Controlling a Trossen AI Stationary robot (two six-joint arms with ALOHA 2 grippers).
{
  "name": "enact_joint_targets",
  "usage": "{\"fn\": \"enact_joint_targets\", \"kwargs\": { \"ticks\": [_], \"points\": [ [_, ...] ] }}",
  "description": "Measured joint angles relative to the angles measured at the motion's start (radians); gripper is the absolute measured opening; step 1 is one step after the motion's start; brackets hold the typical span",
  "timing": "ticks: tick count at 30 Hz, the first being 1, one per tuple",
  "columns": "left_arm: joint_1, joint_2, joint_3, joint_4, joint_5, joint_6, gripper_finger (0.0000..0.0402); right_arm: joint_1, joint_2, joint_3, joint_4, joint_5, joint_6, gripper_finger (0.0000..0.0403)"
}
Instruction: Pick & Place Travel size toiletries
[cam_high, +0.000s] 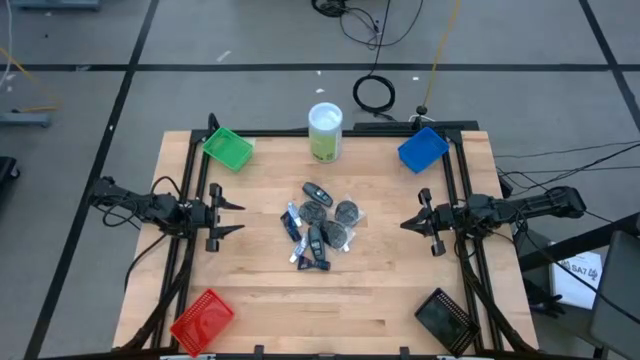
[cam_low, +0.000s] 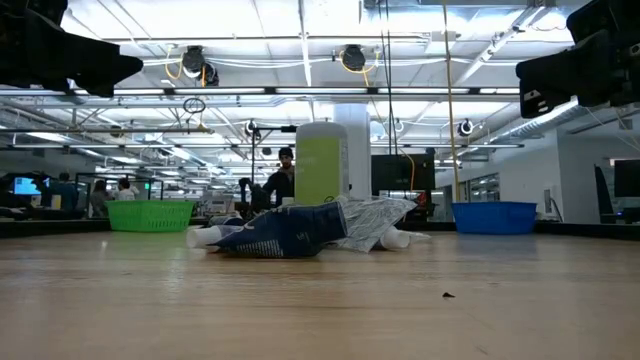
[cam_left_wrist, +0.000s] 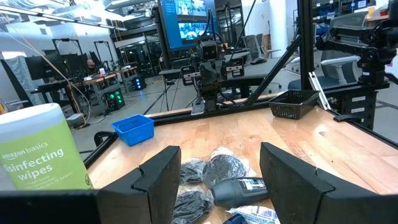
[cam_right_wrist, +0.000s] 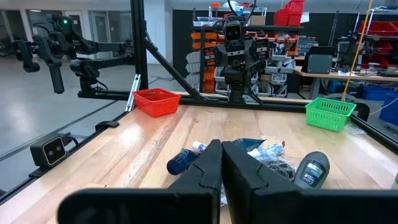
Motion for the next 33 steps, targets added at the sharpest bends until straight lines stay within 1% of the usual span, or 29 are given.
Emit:
{"fn": "enact_joint_targets", "kwargs": {
  "ticks": [10,12,18,20,30,33],
  "points": [
    [0.000,0.000,0.000,0.000,0.000,0.000,0.0216,0.000,0.000,0.000,0.018,0.000,-0.011,0.0000],
    [0.000,0.000,0.000,0.000,0.000,0.000,0.0216,0.001,0.000,0.000,0.051,-0.002,0.044,0.0000],
    [0.000,0.000,0.000,0.000,0.000,0.000,0.0216,0.000,0.000,0.000,0.231,-0.002,0.313,0.0000],
    [0.000,0.000,0.000,0.000,0.000,0.000,0.0216,0.000,0.000,0.000,0.273,-0.001,0.363,0.0000],
    [0.000,0.000,0.000,0.000,0.000,0.000,0.0216,0.000,0.000,0.000,0.308,0.002,0.328,0.0000],
    [0.000,0.000,0.000,0.000,0.000,0.000,0.0216,0.000,0.003,0.000,0.301,0.005,0.278,0.0000]
  ]
}}
